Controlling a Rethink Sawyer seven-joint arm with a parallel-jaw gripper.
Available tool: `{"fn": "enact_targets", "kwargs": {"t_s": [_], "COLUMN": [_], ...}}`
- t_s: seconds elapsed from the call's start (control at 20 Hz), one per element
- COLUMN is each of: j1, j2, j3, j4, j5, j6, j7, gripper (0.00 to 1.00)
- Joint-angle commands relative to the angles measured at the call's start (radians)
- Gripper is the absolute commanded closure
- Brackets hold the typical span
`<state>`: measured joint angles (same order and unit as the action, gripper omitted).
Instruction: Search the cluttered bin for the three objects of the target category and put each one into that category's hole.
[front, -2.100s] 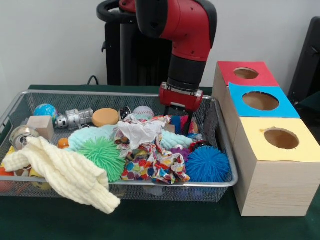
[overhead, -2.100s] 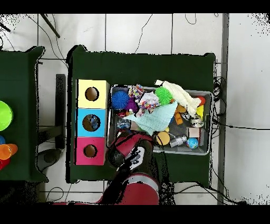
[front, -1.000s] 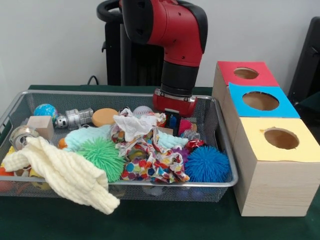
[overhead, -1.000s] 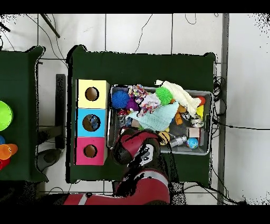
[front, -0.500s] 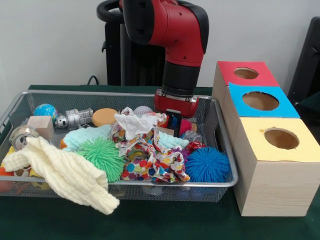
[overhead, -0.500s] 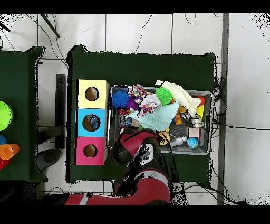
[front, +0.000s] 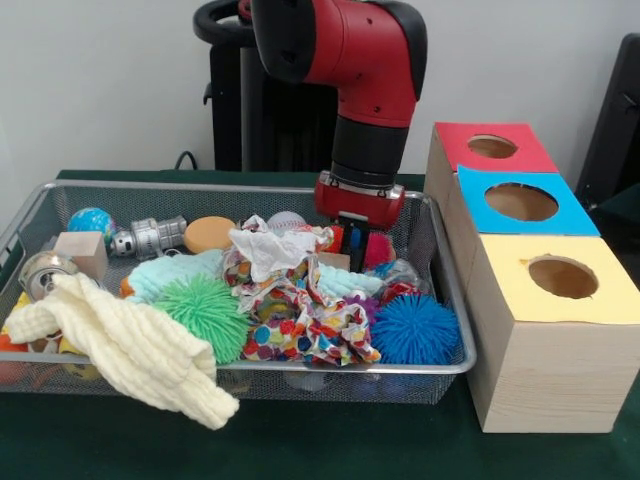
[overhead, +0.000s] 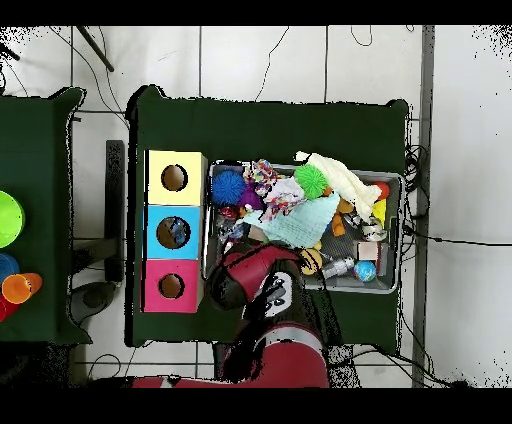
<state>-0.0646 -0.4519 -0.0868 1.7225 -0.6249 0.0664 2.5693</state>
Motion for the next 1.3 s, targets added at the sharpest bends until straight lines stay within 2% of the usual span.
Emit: {"fn": "enact_targets", "kwargs": {"t_s": [0.05, 0.25, 0.75, 0.8, 0.95, 1.05, 1.3], "j1": [-0.045, -0.029, -0.006, 0.001, -0.018, -0.032, -0.015], "j2": [-0.159, -0.210, -0.220, -0.217, -0.211, -0.177, -0.091], "j3": [0.144, 0.151, 0.147, 0.130, 0.148, 0.159, 0.136], "j4": [0.060, 0.080, 0.074, 0.075, 0.080, 0.069, 0.021], "j5": [0.020, 0.034, 0.016, 0.005, 0.000, -0.003, -0.020], "j6": [0.192, 0.243, 0.264, 0.218, 0.197, 0.163, 0.089], "j7": [-0.118, -0.099, -0.067, -0.037, -0.044, -0.034, 0.006], "gripper": [1.00, 1.00, 1.00, 0.00, 0.00, 0.00, 0.00]}}
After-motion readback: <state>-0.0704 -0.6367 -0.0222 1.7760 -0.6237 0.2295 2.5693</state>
